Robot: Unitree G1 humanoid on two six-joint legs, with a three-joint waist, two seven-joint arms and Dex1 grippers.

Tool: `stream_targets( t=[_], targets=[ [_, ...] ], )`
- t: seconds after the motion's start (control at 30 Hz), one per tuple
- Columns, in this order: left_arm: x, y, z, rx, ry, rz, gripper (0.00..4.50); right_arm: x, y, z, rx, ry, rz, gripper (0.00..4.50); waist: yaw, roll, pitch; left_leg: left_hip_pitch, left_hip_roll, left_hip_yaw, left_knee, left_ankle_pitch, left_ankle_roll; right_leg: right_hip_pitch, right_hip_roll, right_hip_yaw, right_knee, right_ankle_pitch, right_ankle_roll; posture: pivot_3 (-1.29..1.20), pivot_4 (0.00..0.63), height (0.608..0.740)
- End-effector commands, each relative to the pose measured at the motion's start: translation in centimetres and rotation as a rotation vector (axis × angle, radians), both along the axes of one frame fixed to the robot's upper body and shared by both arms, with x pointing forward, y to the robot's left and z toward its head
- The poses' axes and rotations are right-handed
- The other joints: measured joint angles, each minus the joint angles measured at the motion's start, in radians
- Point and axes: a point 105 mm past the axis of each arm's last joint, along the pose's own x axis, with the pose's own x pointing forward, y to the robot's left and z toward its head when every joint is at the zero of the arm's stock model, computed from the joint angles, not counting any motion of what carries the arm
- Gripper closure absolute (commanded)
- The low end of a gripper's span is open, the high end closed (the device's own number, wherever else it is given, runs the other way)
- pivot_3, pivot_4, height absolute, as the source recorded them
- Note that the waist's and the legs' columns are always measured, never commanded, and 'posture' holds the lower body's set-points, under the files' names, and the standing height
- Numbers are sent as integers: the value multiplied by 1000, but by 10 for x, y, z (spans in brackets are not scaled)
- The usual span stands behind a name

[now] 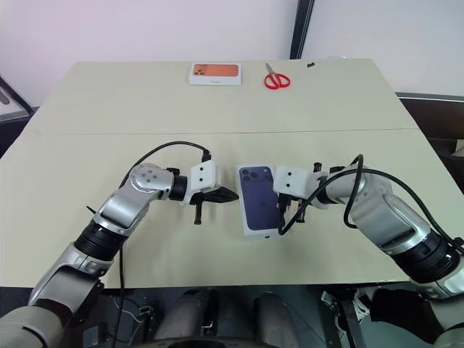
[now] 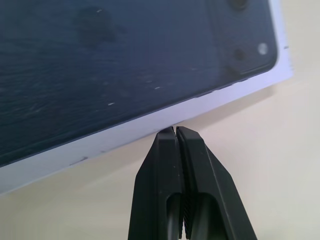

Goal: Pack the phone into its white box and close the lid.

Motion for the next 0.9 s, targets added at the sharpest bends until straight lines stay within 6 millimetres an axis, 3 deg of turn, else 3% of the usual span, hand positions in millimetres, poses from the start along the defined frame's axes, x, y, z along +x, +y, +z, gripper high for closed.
stream_targets(
  t=[0.03, 0.2, 0.43, 0.5, 0.7, 0.77, 0.9],
  targets=[
    [-4, -1, 2, 27, -44, -36, 4500, -3, 6, 6, 6, -32, 28, 4427, -1, 0, 0, 0, 0, 0, 0, 0, 0, 0, 0, 0, 0, 0, 0, 0, 150, 740],
    [1, 1, 6, 6, -63, -8, 4500, -3, 6, 6, 2, -38, 25, 4427, 0, 0, 0, 0, 0, 0, 0, 0, 0, 0, 0, 0, 0, 0, 0, 0, 150, 740],
    [22, 1, 58, -243, -56, 116, 4500, 0, -16, 37, 35, -90, -10, 4427, 5, 0, 0, 0, 0, 0, 1, 0, 0, 0, 0, 0, 0, 0, 0, 0, 150, 740],
    [29, 0, 61, -241, -62, 141, 4500, -8, -17, 45, 79, -68, 20, 4427, 6, 0, 0, 0, 0, 0, 1, 0, 0, 0, 0, 0, 0, 0, 0, 0, 150, 740],
    [39, -5, 39, -92, -96, 131, 4500, -42, 0, 43, 212, 80, 118, 4427, 0, 0, 0, 0, 0, 0, 1, 0, 0, 1, 1, 0, 0, 0, 0, 0, 150, 740],
    [37, -9, 29, -41, -81, 107, 4500, -56, 9, 28, 207, 137, 154, 4427, 1, 0, 0, 0, 0, 0, 1, 0, 0, 1, 1, 0, 0, 0, 0, 0, 150, 740],
    [38, -13, 15, 12, -50, 100, 4500, -57, 9, 4, 168, 161, 114, 4427, 2, 0, 0, 0, 0, 0, 1, 0, 0, 1, 1, 0, 0, 0, 0, 0, 150, 740]
  ],
)
